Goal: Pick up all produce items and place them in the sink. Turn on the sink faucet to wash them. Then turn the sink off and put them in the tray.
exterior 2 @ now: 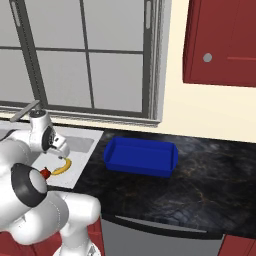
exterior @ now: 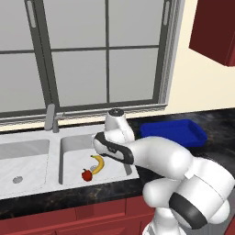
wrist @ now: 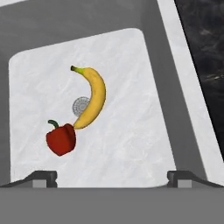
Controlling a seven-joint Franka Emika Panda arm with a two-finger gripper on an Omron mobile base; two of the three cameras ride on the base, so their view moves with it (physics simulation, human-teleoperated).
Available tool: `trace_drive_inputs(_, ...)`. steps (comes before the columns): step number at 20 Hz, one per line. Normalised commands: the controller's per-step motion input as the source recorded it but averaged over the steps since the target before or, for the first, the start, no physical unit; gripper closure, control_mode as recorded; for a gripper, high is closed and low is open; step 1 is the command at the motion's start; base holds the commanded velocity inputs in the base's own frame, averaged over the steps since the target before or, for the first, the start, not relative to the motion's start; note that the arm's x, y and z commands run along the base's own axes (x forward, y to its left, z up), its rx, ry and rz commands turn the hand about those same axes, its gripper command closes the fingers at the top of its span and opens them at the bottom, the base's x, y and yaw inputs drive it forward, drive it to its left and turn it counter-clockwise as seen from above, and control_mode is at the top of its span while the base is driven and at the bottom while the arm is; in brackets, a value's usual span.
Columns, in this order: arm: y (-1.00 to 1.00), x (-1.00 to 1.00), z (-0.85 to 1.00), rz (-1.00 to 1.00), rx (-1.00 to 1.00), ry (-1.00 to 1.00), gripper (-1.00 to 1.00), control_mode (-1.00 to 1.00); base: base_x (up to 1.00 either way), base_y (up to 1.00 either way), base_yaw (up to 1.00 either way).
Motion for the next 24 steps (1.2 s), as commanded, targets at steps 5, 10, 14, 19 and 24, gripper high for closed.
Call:
trace_drive_inputs(5,0.00,0.28,-0.47,0.00,-0.03,0.00,-1.00,-1.00,0.00,0.00,0.00)
trace_drive_inputs(10,0.02,0.27,-0.41,0.00,-0.01,0.02,-1.00,-1.00,0.00,0.00,0.00)
trace_drive_inputs(14,0.06,0.22,-0.36,0.00,-0.01,0.04,-1.00,-1.00,0.00,0.00,0.00)
trace_drive_inputs(19,0.12,0.22,-0.35,0.00,-0.02,0.04,-1.00,-1.00,0.00,0.00,0.00)
trace_drive_inputs(24,0.15,0.22,-0.31,0.00,-0.02,0.04,-1.00,-1.00,0.00,0.00,0.00)
